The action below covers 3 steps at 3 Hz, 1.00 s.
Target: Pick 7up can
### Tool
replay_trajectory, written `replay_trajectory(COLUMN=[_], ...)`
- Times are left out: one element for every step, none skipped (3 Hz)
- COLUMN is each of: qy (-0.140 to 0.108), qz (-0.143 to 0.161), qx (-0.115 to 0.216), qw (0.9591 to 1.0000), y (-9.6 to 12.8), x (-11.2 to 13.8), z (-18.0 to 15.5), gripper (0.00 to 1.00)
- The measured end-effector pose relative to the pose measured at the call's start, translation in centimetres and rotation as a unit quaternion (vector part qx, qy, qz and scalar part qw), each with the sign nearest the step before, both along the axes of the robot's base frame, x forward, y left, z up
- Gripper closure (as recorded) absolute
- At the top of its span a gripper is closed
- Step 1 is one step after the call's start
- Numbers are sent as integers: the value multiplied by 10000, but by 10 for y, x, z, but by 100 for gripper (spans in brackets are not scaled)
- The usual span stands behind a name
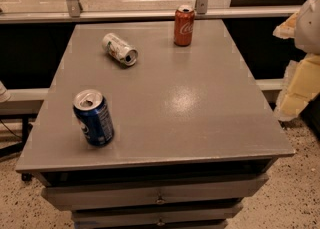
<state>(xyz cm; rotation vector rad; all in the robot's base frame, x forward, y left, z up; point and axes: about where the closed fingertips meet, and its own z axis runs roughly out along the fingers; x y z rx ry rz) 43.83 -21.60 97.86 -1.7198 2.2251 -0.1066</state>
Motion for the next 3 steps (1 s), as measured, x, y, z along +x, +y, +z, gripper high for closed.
replay_trajectory(qy=[-1, -26, -60], qz=[-1, -133, -343], qx=[3, 565, 1356], qw=[10000, 9983, 9902], y=[0, 13, 49], x=[0, 16, 44], z=[0, -9, -26], gripper=[0, 0, 0])
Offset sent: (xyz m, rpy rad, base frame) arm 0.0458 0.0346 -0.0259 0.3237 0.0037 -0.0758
